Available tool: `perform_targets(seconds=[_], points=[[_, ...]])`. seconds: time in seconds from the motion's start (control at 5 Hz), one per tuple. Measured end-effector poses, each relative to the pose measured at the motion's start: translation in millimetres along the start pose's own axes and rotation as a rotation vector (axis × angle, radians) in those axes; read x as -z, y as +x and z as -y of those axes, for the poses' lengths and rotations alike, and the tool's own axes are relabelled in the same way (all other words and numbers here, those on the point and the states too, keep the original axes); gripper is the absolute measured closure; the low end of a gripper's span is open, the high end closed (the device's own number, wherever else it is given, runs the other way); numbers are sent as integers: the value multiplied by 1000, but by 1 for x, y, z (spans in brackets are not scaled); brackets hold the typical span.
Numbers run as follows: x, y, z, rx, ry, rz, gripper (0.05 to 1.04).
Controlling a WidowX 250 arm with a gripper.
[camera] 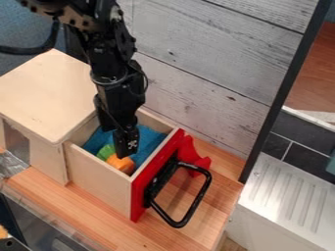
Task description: Take the carrot toy from the drawer to the table
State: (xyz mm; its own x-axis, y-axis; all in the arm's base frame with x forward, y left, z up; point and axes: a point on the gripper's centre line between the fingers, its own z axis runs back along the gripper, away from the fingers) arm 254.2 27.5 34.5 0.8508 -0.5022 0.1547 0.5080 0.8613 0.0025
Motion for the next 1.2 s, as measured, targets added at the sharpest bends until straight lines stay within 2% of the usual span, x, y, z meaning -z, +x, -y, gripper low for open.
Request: perform_targets(seconds=[0.2, 0.6, 0.8, 1.0, 1.2], points=[[4, -4, 4, 10, -54, -52, 84], [8, -9, 9, -2, -108, -79, 84], [15, -13, 7, -27, -86, -83, 84], [23, -16, 8, -24, -23, -83, 116], [27, -20, 8, -62, 3, -70, 210]])
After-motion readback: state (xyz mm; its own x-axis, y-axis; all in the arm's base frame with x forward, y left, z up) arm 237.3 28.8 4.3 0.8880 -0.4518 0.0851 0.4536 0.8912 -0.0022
